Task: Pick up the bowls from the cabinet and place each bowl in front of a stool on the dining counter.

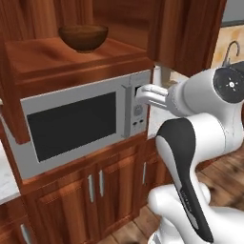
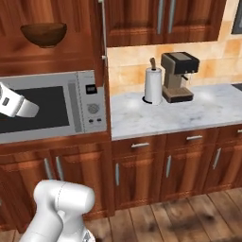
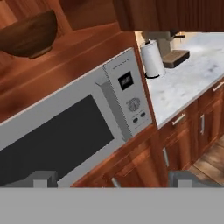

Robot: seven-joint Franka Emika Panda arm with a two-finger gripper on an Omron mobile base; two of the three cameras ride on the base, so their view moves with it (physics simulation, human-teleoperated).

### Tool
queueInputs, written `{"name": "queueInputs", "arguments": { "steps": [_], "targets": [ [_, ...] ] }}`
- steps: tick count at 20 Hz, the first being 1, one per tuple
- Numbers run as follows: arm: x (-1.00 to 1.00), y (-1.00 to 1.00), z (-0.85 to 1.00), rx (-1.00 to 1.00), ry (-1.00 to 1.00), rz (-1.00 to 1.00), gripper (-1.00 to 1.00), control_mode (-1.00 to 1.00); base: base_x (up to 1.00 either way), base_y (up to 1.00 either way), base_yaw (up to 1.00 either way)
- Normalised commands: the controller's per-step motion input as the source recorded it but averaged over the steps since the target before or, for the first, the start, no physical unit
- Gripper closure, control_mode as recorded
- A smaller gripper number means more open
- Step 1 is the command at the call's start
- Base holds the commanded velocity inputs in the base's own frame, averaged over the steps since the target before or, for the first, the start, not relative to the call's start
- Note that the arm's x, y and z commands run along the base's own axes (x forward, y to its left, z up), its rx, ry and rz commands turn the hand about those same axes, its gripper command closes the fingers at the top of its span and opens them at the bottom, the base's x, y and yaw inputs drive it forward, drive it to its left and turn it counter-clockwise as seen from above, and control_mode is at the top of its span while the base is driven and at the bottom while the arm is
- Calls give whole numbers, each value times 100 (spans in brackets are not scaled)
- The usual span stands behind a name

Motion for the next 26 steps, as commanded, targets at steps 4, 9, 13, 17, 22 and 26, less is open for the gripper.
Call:
{"name": "queueInputs", "arguments": {
  "steps": [4, 9, 13, 17, 22, 26],
  "targets": [
    [0, 0, 0, 0, 0, 0, -100, 100, 73, 1, 0],
    [0, 0, 0, 0, 0, 0, -100, 100, 67, 14, 0],
    [0, 0, 0, 0, 0, 0, -100, 100, 36, 1, 3],
    [0, 0, 0, 0, 0, 0, -100, 100, 15, 0, 10],
    [0, 0, 0, 0, 0, 0, -100, 100, 51, -6, 40],
    [0, 0, 0, 0, 0, 0, -100, 100, -2, -17, 20]
  ]
}}
